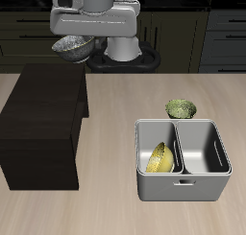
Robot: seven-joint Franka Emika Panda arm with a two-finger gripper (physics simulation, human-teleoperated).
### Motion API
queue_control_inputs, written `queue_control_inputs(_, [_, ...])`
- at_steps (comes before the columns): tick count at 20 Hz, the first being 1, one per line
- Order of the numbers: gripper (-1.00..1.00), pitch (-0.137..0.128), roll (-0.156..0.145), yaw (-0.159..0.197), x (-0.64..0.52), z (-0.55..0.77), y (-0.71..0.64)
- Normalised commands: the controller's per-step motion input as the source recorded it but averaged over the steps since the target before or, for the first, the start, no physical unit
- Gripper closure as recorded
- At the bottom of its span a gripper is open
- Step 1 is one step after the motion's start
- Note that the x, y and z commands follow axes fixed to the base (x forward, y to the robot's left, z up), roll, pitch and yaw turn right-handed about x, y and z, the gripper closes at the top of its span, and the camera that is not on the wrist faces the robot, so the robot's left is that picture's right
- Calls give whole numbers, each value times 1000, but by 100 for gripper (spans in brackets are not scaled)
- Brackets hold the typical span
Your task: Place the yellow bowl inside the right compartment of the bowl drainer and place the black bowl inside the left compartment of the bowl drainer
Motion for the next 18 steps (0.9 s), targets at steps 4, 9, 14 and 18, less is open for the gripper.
queue_control_inputs(4, [100, -4, 10, 38, 222, 54, 403])
queue_control_inputs(9, [100, -24, -31, 13, 378, 19, 441])
queue_control_inputs(14, [100, 2, 9, 25, 276, -64, 415])
queue_control_inputs(18, [100, 33, 46, -12, 294, -78, 532])
